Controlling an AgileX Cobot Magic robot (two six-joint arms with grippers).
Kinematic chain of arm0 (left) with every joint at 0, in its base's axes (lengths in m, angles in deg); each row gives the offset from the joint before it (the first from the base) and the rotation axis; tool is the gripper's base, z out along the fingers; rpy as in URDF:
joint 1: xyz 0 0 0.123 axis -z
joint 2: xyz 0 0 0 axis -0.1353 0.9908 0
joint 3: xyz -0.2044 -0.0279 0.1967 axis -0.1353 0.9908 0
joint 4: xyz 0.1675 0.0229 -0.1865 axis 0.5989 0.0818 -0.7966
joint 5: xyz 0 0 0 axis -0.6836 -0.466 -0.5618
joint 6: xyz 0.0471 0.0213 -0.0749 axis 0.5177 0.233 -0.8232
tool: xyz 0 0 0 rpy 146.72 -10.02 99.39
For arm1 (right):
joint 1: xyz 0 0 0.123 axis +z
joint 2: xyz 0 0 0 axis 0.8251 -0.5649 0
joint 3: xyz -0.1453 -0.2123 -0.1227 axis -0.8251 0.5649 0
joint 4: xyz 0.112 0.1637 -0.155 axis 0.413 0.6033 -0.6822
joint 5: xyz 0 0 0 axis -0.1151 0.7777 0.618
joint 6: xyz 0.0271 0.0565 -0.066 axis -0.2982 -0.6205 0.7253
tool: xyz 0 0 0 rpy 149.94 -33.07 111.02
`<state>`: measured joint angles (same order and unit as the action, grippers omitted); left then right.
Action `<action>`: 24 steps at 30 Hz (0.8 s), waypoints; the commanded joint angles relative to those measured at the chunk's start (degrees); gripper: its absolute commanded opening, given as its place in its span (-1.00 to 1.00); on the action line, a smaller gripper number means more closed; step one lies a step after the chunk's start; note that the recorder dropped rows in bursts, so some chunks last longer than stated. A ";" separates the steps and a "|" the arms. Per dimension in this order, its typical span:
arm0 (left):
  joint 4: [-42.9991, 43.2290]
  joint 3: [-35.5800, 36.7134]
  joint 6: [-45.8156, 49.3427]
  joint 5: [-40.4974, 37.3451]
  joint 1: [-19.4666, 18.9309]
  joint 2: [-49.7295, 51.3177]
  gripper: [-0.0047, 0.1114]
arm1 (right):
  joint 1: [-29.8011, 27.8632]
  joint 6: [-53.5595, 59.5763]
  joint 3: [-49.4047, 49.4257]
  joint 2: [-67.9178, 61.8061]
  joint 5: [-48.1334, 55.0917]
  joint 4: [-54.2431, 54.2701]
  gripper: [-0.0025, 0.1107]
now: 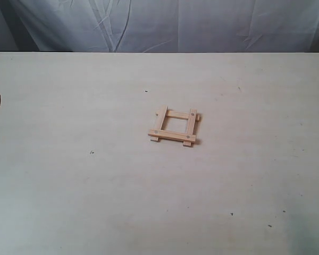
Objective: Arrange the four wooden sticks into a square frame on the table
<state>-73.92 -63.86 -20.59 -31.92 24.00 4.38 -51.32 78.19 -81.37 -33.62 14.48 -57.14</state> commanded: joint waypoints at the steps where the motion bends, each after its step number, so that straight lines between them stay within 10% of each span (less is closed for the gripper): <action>1: 0.15 0.21 -0.11 0.38 -0.06 -0.48 -0.92 | -0.30 0.38 0.07 0.33 -0.94 -0.02 -0.96; 24: 0.98 3.40 -0.73 4.45 -1.91 -3.17 -0.92 | -0.30 0.38 0.07 0.33 -0.94 -0.02 -0.96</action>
<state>-72.81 -62.42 -20.59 -30.33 23.54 3.40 -51.32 78.19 -81.37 -33.62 14.48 -57.14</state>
